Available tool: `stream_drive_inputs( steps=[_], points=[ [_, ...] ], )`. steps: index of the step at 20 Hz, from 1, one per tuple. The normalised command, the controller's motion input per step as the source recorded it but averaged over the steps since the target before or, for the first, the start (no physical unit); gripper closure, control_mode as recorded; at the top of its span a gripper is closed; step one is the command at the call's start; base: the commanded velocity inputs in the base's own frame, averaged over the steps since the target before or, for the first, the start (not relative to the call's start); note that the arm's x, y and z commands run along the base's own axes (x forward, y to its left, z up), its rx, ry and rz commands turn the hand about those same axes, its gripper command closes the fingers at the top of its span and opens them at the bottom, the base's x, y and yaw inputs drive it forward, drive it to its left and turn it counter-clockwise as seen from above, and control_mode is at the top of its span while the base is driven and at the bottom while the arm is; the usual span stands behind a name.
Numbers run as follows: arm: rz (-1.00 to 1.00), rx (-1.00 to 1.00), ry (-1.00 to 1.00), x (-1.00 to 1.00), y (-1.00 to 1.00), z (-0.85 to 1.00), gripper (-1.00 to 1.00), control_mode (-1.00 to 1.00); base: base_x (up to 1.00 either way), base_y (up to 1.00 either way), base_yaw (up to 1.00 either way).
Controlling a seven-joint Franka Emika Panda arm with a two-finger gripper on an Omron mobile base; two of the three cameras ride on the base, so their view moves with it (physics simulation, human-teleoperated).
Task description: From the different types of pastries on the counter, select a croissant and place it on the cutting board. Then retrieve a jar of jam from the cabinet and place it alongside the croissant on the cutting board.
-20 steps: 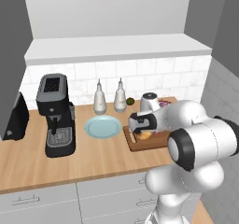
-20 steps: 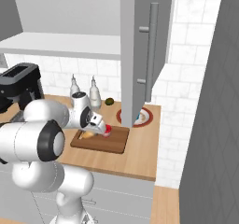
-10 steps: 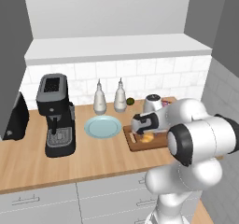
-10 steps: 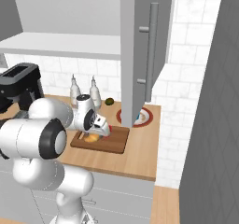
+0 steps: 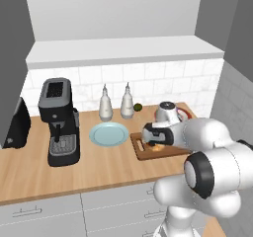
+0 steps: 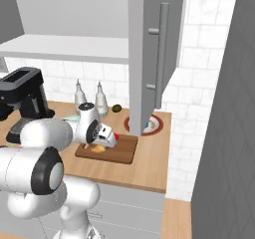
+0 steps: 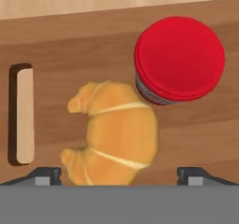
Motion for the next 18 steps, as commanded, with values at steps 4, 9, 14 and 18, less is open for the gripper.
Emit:
stream_drive_inputs(
  steps=[4,9,14,18],
  points=[
    [-0.16,0.02,-0.54,0.02,1.00,0.73,-1.00,-1.00,0.00,0.00,0.00],
    [-0.07,0.00,-0.17,-0.39,0.72,0.64,-1.00,-1.00,0.00,0.00,0.00],
    [0.00,0.06,0.23,-1.00,-0.10,0.11,-1.00,-1.00,0.00,0.00,0.00],
    [0.00,0.14,0.17,-1.00,-0.27,0.50,-1.00,-1.00,0.00,0.00,0.00]
  ],
)
